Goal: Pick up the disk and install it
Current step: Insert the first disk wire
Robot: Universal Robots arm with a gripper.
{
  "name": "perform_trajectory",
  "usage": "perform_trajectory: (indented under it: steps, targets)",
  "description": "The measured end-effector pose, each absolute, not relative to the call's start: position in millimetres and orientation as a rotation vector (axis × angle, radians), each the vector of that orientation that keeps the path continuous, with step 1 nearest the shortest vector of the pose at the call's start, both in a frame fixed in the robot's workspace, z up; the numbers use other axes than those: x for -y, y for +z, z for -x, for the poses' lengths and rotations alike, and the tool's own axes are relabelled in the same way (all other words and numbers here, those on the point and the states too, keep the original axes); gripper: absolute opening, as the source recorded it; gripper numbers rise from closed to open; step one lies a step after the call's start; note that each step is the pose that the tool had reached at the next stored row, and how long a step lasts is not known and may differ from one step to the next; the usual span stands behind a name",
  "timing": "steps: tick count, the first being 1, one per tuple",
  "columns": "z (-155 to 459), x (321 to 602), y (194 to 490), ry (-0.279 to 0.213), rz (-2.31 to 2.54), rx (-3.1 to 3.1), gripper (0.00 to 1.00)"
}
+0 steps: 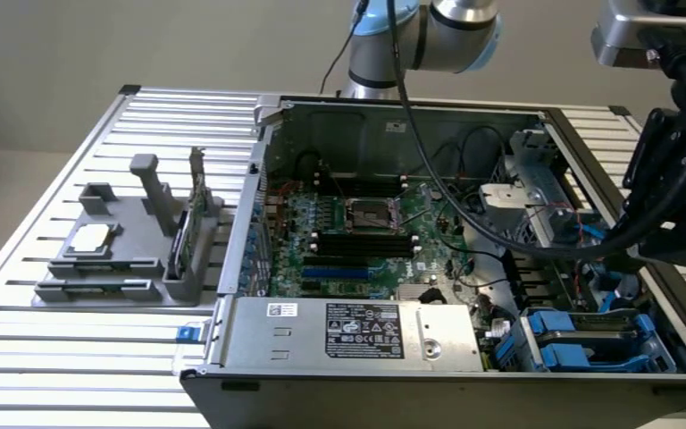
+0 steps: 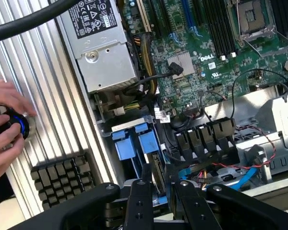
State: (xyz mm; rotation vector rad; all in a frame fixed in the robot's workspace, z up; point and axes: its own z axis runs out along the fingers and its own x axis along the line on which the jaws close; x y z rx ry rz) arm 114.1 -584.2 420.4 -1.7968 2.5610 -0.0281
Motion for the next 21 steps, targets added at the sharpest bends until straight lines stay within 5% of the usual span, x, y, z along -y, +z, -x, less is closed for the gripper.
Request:
perform_trajectory:
  steps: [21]
  targets:
    - [-114.3,584.2,415.3,-0.031,1.311,-2.844,0.25]
